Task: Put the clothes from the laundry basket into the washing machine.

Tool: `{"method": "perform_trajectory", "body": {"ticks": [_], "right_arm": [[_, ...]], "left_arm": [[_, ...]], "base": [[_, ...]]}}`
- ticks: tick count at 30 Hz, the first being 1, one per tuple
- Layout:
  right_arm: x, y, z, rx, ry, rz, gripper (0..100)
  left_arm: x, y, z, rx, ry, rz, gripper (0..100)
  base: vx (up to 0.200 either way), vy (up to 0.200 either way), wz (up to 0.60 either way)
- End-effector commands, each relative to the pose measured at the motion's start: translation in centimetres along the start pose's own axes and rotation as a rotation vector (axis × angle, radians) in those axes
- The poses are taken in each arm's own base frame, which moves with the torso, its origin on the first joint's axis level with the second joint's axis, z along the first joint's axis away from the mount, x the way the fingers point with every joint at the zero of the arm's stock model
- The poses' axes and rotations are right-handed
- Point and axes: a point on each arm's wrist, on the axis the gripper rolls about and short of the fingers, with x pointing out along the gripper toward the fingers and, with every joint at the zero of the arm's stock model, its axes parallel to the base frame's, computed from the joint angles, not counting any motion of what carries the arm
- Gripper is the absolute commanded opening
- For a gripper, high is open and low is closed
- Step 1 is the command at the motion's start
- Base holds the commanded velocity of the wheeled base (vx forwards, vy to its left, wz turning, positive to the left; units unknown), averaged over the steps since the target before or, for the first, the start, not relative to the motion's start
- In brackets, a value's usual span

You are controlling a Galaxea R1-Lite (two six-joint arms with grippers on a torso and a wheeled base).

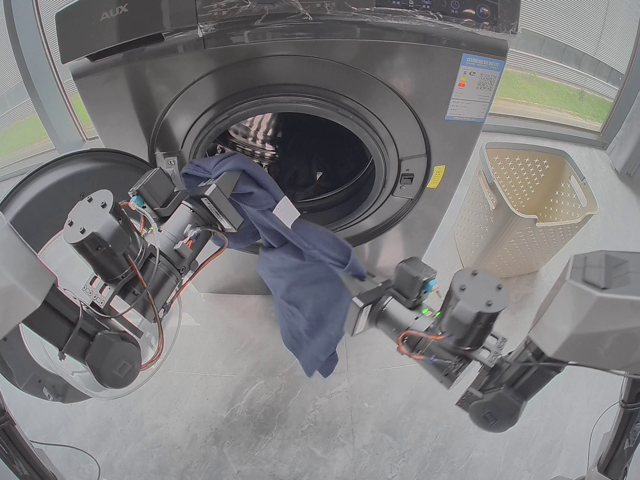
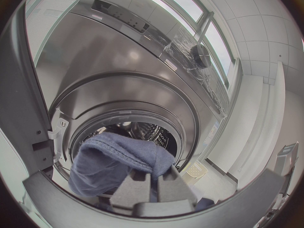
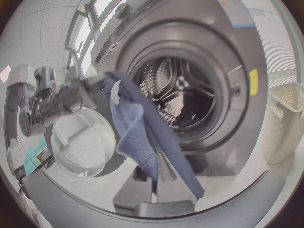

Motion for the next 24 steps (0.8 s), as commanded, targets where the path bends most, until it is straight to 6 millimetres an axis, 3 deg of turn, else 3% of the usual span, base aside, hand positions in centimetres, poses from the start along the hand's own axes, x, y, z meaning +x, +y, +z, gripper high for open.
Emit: {"method": "perform_trajectory", "body": {"ticks": [1,6,14,17,23,24], "right_arm": [[-2.2,-2.4,5.9,0.005,-0.148,-0.062,0],[-3.3,-2.9,8.3,0.012,-0.213,-0.085,0],[-3.0,-2.7,8.8,0.018,-0.237,-0.079,0],[-2.8,-2.5,9.2,0.02,-0.256,-0.071,0],[-2.9,-2.2,10.5,0.026,-0.3,-0.06,0],[-2.9,-2.0,10.5,0.028,-0.301,-0.054,0]], "left_arm": [[-0.9,0.1,0.3,0.007,0.011,0.009,0],[-2.1,0.1,-0.3,0.006,0.059,0.012,0],[-3.0,-1.0,-0.4,0.002,0.082,-0.02,0],[-4.5,-2.5,-1.2,-0.017,0.15,-0.084,0],[-6.0,-3.3,-3.4,-0.026,0.274,-0.152,0],[-6.1,-3.2,-3.8,-0.025,0.29,-0.148,100]], "base": [[0.0,0.0,0.0],[0.0,0.0,0.0],[0.0,0.0,0.0],[0.0,0.0,0.0],[0.0,0.0,0.0],[0.0,0.0,0.0]]}}
